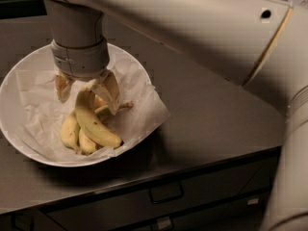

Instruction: Pick banana from white bowl

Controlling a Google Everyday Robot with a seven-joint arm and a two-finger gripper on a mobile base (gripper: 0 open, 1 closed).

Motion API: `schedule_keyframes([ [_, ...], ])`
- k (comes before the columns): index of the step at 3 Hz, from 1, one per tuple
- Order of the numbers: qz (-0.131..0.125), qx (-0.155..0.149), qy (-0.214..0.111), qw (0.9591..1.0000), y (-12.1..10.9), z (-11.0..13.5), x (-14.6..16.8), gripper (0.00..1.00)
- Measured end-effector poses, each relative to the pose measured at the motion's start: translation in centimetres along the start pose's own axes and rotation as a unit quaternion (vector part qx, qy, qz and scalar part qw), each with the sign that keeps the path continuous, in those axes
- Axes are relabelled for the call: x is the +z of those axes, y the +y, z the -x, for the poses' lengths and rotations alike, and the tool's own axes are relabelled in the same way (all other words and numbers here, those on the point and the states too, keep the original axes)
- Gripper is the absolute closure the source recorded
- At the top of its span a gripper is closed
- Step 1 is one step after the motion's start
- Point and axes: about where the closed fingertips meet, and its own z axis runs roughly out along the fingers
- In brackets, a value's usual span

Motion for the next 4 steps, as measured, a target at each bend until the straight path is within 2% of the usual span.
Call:
schedule_keyframes([
  [3, 0.005, -0.005, -0.006, 1.0000, -0.30, -0.49, 0.96, 0.31],
  [4, 0.007, -0.006, -0.008, 0.9999, -0.33, -0.49, 1.11, 0.47],
])
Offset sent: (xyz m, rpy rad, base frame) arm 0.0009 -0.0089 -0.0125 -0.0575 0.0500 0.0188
